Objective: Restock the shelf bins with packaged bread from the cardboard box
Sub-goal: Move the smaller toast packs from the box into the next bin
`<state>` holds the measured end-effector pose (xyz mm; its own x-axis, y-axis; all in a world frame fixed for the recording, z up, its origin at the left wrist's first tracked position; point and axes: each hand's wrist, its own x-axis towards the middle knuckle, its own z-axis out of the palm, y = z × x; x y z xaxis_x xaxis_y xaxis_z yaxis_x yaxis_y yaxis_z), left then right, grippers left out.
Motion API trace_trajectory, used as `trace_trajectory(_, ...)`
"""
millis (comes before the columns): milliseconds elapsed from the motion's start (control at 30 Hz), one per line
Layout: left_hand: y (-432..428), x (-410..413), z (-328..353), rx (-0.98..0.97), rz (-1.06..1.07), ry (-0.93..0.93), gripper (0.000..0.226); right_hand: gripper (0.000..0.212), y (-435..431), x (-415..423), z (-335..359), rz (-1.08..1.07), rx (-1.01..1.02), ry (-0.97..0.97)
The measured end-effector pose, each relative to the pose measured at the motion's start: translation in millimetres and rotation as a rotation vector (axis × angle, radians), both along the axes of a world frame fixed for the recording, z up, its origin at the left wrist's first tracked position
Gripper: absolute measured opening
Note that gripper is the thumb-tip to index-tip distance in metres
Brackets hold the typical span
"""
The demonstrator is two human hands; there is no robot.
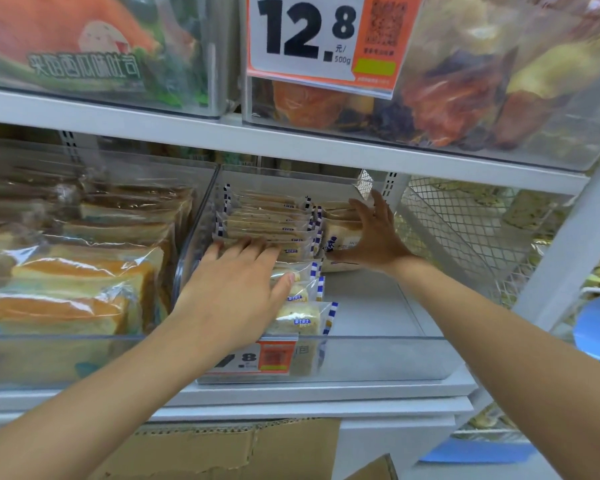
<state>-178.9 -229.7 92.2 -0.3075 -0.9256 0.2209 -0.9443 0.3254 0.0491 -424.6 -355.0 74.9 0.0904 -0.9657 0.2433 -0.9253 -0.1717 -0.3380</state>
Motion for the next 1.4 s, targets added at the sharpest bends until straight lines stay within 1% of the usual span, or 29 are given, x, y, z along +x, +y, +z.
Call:
trace_trajectory(100, 0, 0, -1, -0.003, 0.005, 0.001, 0.061, 0.114, 2, 12, 3, 0.062, 0.041, -0.013)
trace_trajectory(200, -1, 0, -1, 0.004, 0.012, -0.003, 0.060, 0.110, 2, 15, 1, 0.077, 0.074, 0.072)
trace_trajectory(267, -1, -1, -1, 0.007, 0.012, -0.001, 0.057, 0.108, 0, 9, -1, 0.084, -0.007, 0.217)
trace_trajectory(333, -2, -1, -2, 0.010, 0.008, 0.009, 0.054, 0.098, -2, 6, -3, 0.124, -0.136, 0.311)
trace_trajectory(400, -1, 0, -2, 0.010, 0.009, 0.010, 0.054, 0.087, -4, 10, -4, 0.103, -0.210, 0.314)
trace_trajectory(433, -1, 0, -2, 0.005, 0.010, 0.009, 0.056, 0.086, -6, 13, -4, 0.074, -0.212, 0.315)
trace_trajectory(500, -1, 0, -1, -0.003, 0.011, 0.007, 0.058, 0.093, -9, 16, -6, 0.047, -0.161, 0.336)
trace_trajectory(600, 0, 0, -1, -0.006, 0.008, 0.012, 0.055, 0.103, -8, 7, -5, 0.089, -0.082, 0.335)
trace_trajectory(700, 0, 0, 0, -0.005, 0.012, 0.015, 0.055, 0.097, -5, 1, -4, 0.116, -0.107, 0.340)
trace_trajectory(800, 0, 0, -1, 0.000, 0.013, 0.027, 0.054, 0.093, -11, 11, -5, 0.074, -0.137, 0.389)
trace_trajectory(867, 0, -1, 0, -0.001, 0.009, 0.028, 0.054, 0.096, -14, 16, -5, 0.061, -0.112, 0.395)
trace_trajectory(967, 1, -1, 1, 0.004, 0.009, 0.042, 0.053, 0.105, -11, 11, -1, 0.063, -0.030, 0.347)
trace_trajectory(1000, 1, -1, 1, 0.005, 0.008, 0.045, 0.053, 0.105, -9, 9, 0, 0.067, -0.021, 0.325)
trace_trajectory(1067, 1, -1, 1, 0.002, 0.009, 0.037, 0.053, 0.099, -6, 8, -3, 0.081, -0.039, 0.316)
trace_trajectory(1133, 0, -1, 0, 0.003, 0.010, 0.035, 0.053, 0.094, -4, 9, -6, 0.085, -0.044, 0.355)
trace_trajectory(1267, -1, -1, -1, -0.001, 0.011, 0.017, 0.055, 0.098, 2, 9, 2, 0.102, -0.089, 0.338)
trace_trajectory(1333, -5, -1, 0, 0.020, 0.015, 0.028, 0.054, 0.096, 10, 10, 10, 0.107, -0.103, 0.331)
trace_trajectory(1400, -5, -1, 3, 0.038, 0.019, 0.070, 0.053, 0.090, 27, 13, 21, 0.097, -0.077, 0.274)
